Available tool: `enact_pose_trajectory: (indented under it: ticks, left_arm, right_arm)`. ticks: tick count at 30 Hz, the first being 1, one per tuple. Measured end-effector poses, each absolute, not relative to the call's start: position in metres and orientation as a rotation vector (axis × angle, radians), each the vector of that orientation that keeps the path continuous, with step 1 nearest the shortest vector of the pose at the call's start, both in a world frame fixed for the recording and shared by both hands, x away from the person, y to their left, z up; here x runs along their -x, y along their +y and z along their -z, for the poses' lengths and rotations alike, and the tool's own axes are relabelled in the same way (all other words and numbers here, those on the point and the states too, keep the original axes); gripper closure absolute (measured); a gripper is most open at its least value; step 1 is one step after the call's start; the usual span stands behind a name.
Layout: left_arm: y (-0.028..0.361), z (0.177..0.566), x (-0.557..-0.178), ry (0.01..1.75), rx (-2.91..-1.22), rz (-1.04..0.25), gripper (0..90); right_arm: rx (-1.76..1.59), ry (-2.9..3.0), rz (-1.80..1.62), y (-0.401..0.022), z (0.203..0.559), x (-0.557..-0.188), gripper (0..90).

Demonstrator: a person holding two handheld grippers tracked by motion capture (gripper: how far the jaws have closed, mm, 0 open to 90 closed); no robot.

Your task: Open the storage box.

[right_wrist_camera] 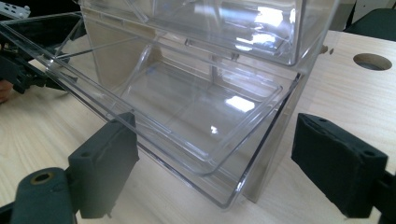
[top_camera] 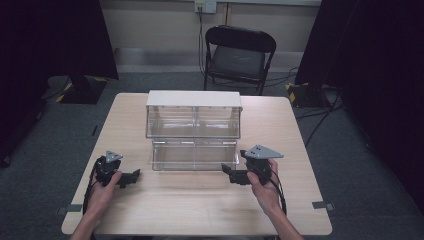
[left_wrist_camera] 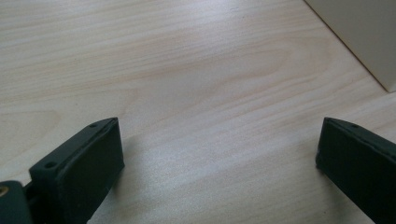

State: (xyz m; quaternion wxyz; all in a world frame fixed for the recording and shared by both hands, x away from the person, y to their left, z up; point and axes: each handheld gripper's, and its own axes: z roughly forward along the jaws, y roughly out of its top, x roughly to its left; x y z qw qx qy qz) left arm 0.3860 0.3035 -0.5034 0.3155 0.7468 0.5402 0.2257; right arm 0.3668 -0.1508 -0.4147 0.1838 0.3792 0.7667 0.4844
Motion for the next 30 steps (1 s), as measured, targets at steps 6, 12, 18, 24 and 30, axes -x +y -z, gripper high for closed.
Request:
enact_pose_trajectory:
  ticks: [6,12,18,24,30]
  left_arm:
    - [0.3035,0.5034,-0.3860,1.423,-1.967,-0.595,0.3]
    - [0.3036,0.5034,-0.3860,1.423,-1.967,-0.594,0.2]
    - [0.3036,0.5034,-0.3860,1.423,-1.967,-0.595,0.2]
    - [0.3035,0.5034,-0.3860,1.423,-1.967,-0.595,0.2]
    - [0.3035,0.5034,-0.3860,1.423,-1.968,-0.595,0.2]
  right_arm:
    - [-1.071,2.162,-1.354,-0.1497,0.4154,-0.3695,14.0]
    - [-1.073,2.160,-1.353,-0.1491,0.4155,-0.3699,14.0]
    - [-1.070,2.152,-1.367,-0.1499,0.4150,-0.3706,14.0]
    - [-1.079,2.153,-1.364,-0.1498,0.4157,-0.3710,14.0]
    - [-1.076,2.143,-1.371,-0.1499,0.4136,-0.3721,14.0]
